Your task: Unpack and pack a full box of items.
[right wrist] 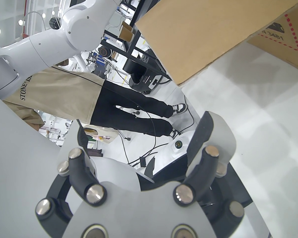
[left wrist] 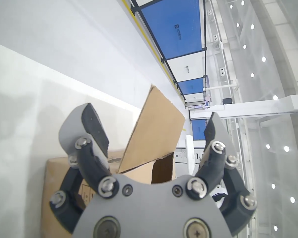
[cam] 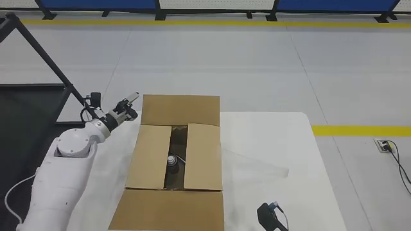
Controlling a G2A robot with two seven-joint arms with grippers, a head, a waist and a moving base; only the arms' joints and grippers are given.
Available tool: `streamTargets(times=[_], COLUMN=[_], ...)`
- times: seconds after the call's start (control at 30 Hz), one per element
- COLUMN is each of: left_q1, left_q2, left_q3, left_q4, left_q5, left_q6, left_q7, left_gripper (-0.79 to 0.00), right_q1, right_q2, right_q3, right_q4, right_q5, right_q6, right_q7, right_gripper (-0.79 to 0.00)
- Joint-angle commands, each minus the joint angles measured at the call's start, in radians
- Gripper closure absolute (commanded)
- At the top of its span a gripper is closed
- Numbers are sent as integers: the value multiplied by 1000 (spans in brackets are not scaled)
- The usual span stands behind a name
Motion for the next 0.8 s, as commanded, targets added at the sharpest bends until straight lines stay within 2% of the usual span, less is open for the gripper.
streamTargets(times=[0.0, 0.43, 0.77], left_q1=[-20, -126, -143], left_q2=[-6, -57, -55], left_q3=[18, 100, 74], left_q4=[36, 229, 289], left_q5=[12, -9, -88], left_q6=[-40, -224, -328], left_q7=[-5, -18, -91], left_gripper=[-785, -785, -785], right_q1=[2, 37, 123], right_q2=[3, 21, 23], right_q3=[-4, -74, -163], right_q4=[1, 2, 13], right_q5=[7, 44, 94], right_q6=[8, 46, 71], right_q7=[7, 76, 80], right_gripper=[-785, -785, -785])
